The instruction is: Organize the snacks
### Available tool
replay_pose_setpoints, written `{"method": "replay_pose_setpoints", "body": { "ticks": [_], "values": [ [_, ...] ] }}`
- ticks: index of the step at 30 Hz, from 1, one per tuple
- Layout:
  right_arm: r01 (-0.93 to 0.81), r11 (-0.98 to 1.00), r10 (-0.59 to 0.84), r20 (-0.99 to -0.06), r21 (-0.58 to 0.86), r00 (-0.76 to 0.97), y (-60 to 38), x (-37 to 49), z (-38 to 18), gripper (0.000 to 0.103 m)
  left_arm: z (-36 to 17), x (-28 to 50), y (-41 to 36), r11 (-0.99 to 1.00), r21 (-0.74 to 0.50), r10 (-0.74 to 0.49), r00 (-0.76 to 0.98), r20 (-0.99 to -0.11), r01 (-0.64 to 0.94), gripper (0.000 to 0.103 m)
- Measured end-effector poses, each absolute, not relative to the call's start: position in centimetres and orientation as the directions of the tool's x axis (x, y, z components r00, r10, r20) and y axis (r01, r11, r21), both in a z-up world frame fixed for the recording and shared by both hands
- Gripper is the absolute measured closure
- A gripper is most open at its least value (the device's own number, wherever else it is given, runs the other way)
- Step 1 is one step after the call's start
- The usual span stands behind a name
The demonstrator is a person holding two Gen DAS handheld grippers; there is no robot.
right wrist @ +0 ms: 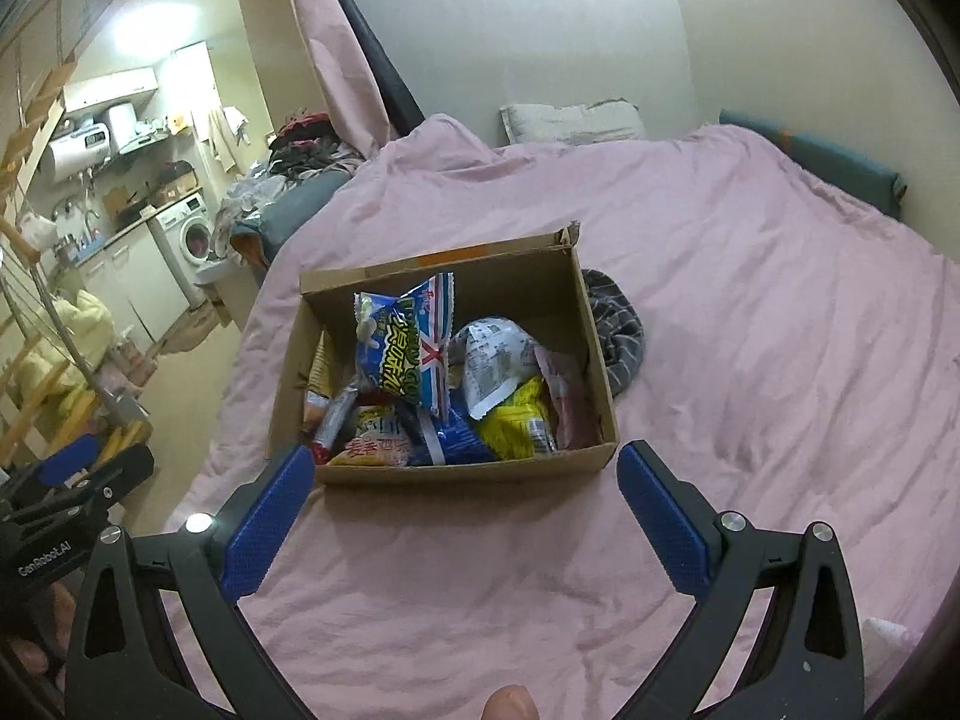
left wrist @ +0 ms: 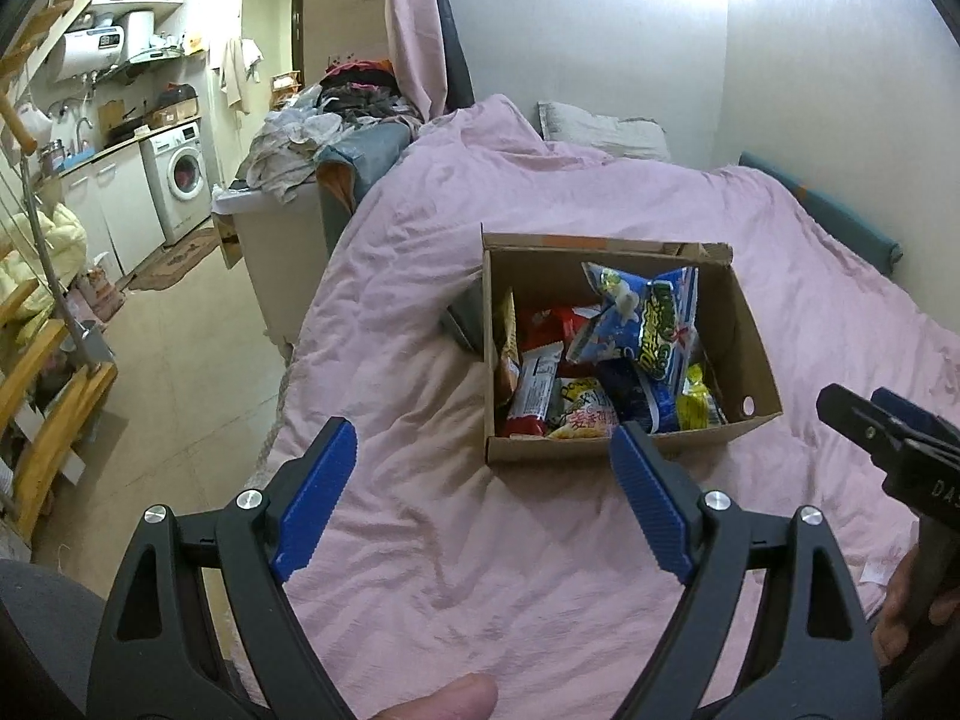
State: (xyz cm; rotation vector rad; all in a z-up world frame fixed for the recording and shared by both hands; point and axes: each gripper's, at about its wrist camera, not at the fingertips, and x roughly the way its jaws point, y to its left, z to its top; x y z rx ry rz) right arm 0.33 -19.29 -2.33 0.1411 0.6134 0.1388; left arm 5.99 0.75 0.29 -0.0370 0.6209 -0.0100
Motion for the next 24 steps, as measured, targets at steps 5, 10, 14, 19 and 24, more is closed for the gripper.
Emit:
{"method": "replay_pose_setpoints", "body": {
  "ticks": [5,10,14,19,24],
  "values": [
    [-0.096,0.985,0.160,-0.558,0.143,0.815,-18.5,0.1,-2.6,0.000,-0.1,6.4,0.8,0.999,-0.048,-0.014,0.808,-0.589,-0.017,0.010],
    [-0.096,0.990,0.140,-0.563,0.107,0.815,-18.0,0.1,-3.0,0.000,0.1,6.1,0.7,0.998,-0.055,-0.028,0.817,-0.575,-0.004,0.005],
    [-0.096,0.990,0.135,-0.572,0.098,0.809,-17.8,0.2,-3.3,0.000,0.2,6.0,0.8,0.998,-0.059,-0.027,0.826,-0.564,-0.008,0.000],
    [-0.096,0.991,0.134,-0.574,0.096,0.808,-17.7,0.2,-3.4,0.000,0.1,6.2,0.9,0.998,-0.057,-0.021,0.819,-0.573,-0.014,0.000],
    [-0.096,0.991,0.135,-0.575,0.097,0.807,-17.7,0.2,-3.5,0.000,0.0,6.3,0.9,0.998,-0.060,-0.021,0.814,-0.581,-0.017,0.000]
  ]
}}
